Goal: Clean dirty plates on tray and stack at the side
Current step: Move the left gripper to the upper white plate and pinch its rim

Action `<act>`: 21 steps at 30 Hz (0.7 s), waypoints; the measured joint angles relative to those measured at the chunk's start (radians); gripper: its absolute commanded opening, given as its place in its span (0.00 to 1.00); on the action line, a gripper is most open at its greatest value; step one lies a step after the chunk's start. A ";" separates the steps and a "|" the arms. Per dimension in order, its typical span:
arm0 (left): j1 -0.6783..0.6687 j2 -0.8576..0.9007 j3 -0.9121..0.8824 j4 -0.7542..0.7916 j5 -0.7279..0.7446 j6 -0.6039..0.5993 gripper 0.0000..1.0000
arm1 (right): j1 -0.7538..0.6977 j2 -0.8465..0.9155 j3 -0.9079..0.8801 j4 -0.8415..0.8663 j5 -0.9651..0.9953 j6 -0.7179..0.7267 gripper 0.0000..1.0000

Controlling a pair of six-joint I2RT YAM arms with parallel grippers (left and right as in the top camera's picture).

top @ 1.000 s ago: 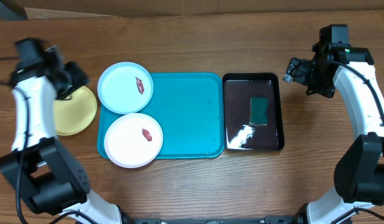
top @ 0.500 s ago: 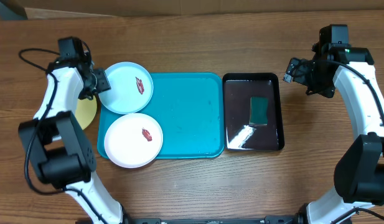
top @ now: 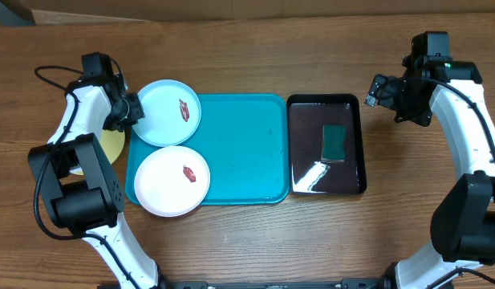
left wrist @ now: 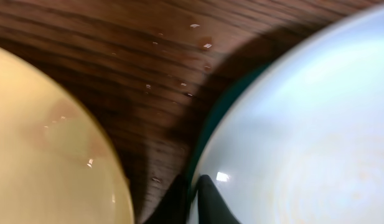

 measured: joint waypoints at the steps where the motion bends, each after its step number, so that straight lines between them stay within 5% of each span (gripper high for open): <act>1: 0.000 0.000 0.013 -0.020 0.019 -0.002 0.04 | 0.000 0.000 0.000 0.000 0.000 0.000 1.00; 11: -0.029 -0.001 0.138 -0.201 0.255 -0.002 0.04 | 0.000 0.000 0.000 0.000 0.000 0.000 1.00; 21: -0.252 -0.001 0.141 -0.307 0.323 -0.015 0.04 | 0.000 0.000 0.000 0.000 0.000 0.000 1.00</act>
